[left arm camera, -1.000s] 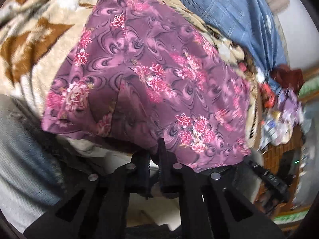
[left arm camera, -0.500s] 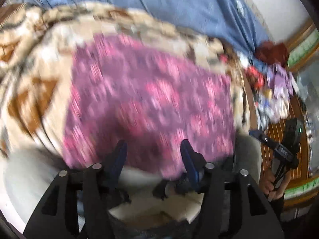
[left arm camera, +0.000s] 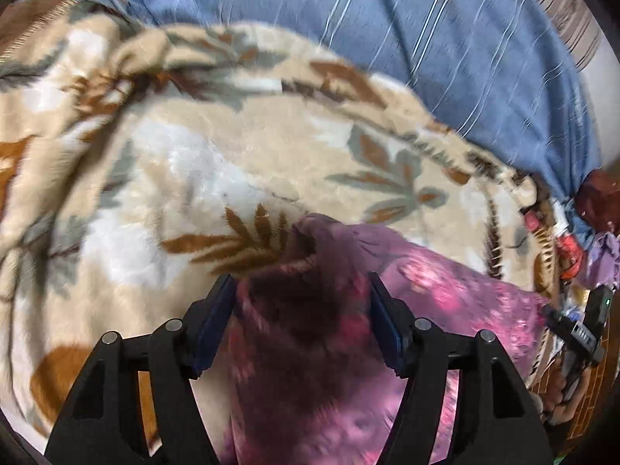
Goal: Fold small clothes
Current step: 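Grasp the folded purple shirt edge with both grippers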
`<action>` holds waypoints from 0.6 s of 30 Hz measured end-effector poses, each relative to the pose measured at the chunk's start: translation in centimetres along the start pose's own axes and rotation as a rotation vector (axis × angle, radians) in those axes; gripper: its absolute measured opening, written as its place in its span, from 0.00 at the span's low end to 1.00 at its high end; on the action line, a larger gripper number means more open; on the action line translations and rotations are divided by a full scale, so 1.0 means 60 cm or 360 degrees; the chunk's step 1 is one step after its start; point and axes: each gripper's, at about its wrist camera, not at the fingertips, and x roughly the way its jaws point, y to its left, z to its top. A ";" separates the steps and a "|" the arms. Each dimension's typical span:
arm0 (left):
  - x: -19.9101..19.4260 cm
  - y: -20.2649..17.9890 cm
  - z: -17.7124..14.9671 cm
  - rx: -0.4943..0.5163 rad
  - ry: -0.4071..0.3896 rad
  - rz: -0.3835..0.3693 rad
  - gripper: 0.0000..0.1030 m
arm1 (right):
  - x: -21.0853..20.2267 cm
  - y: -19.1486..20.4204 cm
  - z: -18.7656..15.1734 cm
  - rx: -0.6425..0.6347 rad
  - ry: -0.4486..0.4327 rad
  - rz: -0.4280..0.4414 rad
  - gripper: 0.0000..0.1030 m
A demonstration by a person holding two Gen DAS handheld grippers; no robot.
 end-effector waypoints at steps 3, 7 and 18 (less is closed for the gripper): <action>0.024 0.013 -0.009 -0.0042 0.0007 -0.0097 0.63 | 0.035 -0.023 0.016 0.0047 0.0022 0.0059 0.71; 0.013 0.035 -0.015 -0.0155 0.0004 -0.0312 0.30 | 0.051 -0.056 0.003 0.0176 -0.0016 0.0216 0.45; 0.024 0.015 -0.018 -0.0098 0.0006 -0.0278 0.12 | 0.054 -0.049 0.004 0.0153 -0.0008 0.0320 0.11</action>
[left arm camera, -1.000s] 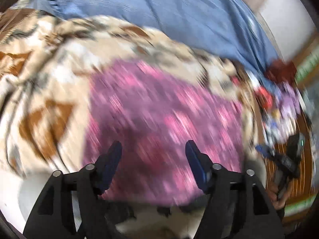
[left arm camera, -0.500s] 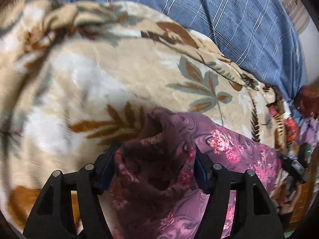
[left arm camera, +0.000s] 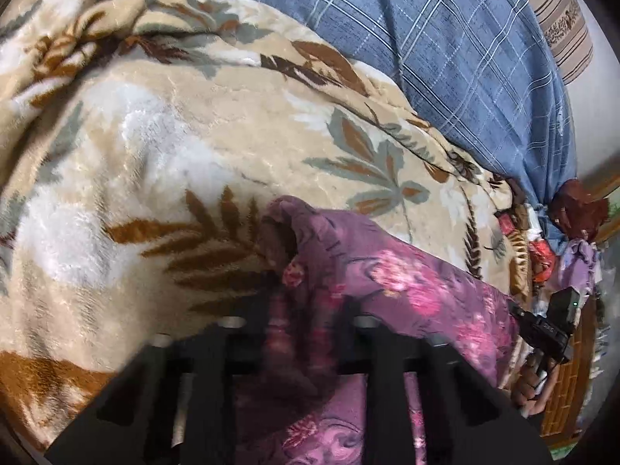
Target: Fold small clothes
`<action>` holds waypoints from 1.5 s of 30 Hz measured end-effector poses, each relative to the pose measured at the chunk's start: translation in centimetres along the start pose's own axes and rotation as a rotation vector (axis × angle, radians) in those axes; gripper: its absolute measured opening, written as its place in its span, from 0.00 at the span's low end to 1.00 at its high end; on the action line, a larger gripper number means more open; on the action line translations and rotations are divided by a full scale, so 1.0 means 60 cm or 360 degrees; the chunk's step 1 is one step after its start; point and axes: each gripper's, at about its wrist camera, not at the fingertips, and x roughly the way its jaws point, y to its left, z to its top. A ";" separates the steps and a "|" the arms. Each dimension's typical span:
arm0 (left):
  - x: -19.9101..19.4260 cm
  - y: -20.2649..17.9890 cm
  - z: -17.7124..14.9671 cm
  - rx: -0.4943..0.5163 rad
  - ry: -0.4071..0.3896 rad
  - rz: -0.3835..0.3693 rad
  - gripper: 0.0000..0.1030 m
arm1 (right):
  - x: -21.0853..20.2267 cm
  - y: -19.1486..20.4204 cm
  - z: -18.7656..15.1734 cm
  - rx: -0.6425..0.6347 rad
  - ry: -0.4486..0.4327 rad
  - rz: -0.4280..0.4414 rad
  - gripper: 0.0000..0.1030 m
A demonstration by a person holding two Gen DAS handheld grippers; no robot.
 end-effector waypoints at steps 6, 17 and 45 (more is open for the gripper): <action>-0.072 -0.027 0.013 0.0046 -0.0197 -0.0125 0.10 | -0.052 0.035 0.019 -0.0040 -0.0144 -0.0011 0.09; -0.070 -0.045 0.144 0.0024 -0.0314 -0.0165 0.09 | -0.032 0.081 0.175 -0.0125 -0.0219 -0.0022 0.08; -0.096 0.072 -0.017 -0.0359 -0.0251 -0.0085 0.57 | -0.008 0.317 0.006 -0.0490 -0.0133 0.0050 0.67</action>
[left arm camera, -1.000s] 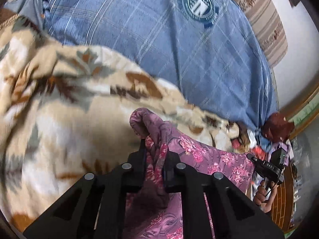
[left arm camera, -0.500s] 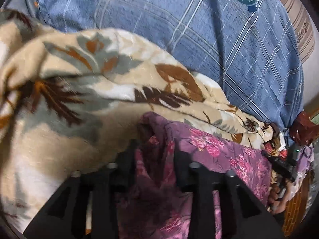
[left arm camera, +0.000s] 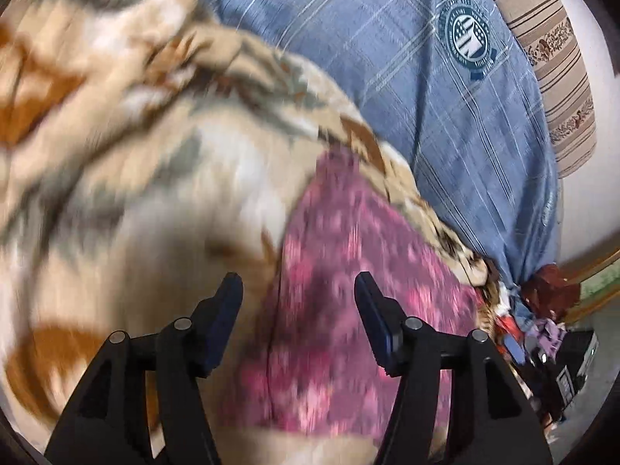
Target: Fold small clothes
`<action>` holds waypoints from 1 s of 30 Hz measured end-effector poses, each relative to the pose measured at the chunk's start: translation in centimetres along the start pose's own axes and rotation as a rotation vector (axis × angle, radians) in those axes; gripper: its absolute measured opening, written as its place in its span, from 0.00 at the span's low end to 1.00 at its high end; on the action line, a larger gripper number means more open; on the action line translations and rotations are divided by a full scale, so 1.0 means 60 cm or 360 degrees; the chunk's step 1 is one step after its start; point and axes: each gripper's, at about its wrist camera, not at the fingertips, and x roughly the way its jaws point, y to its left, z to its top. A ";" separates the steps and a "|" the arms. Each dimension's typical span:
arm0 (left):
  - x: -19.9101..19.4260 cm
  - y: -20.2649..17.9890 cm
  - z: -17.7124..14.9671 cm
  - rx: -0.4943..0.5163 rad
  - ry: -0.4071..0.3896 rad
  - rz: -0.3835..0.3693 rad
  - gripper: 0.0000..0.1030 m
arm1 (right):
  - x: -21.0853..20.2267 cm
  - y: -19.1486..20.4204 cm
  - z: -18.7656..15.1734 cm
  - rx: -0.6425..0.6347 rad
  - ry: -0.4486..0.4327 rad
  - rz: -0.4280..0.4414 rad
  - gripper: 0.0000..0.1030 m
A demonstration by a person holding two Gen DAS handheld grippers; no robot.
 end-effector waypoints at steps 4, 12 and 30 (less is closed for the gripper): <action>-0.019 0.001 -0.046 0.0048 0.0027 -0.0047 0.56 | 0.044 0.066 -0.013 -0.0009 0.0111 0.0084 0.67; -0.009 0.017 -0.056 -0.0069 0.0194 -0.0395 0.48 | 0.104 0.132 -0.026 0.0039 0.0247 0.0164 0.67; -0.035 -0.002 -0.064 0.0134 0.0149 -0.0052 0.03 | 0.183 0.199 -0.016 0.0017 0.0338 0.0172 0.67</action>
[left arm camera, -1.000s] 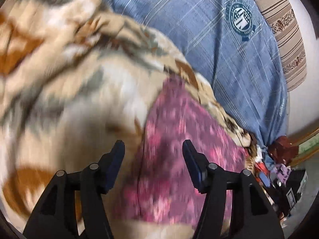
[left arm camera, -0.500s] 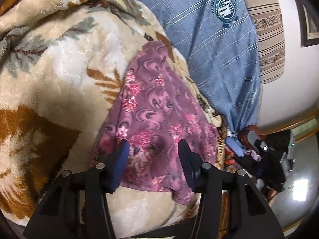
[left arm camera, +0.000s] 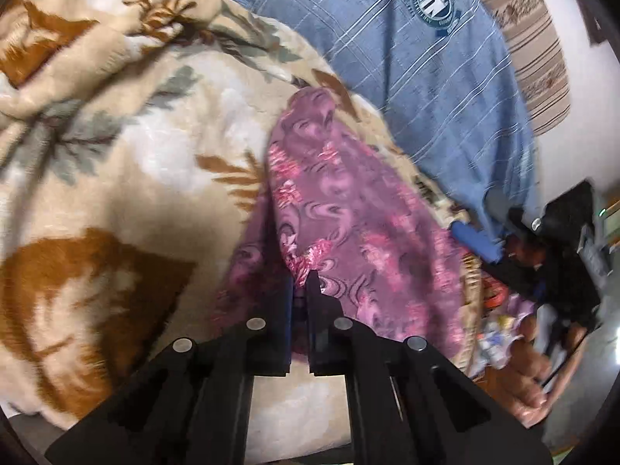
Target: Fold small clothes
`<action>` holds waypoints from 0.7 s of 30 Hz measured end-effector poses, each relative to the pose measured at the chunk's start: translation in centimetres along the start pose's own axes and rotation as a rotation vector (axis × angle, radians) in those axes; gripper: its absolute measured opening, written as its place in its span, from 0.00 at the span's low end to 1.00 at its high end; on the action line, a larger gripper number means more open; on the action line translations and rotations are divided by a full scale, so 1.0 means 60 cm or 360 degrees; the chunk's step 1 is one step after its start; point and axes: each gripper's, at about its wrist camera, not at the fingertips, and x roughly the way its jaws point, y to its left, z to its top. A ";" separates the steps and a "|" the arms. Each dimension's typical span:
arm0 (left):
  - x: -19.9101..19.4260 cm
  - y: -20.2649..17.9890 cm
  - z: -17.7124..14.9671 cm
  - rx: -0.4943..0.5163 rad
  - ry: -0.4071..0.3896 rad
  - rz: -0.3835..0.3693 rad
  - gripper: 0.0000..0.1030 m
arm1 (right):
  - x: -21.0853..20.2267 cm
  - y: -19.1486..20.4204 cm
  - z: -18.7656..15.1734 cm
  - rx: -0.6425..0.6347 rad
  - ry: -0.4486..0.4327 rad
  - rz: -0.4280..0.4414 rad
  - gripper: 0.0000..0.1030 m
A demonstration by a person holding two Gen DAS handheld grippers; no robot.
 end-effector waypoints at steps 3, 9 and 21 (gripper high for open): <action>0.029 0.023 -0.002 -0.0070 0.0085 0.0123 0.06 | 0.013 0.010 0.005 -0.0044 0.0022 -0.0020 0.67; -0.033 0.022 0.010 -0.0052 -0.0178 0.0120 0.35 | 0.058 0.024 0.015 -0.0081 0.0103 -0.0049 0.67; 0.028 0.029 0.014 -0.0121 0.0027 0.0106 0.47 | 0.089 0.054 0.017 -0.0102 0.0161 -0.0017 0.67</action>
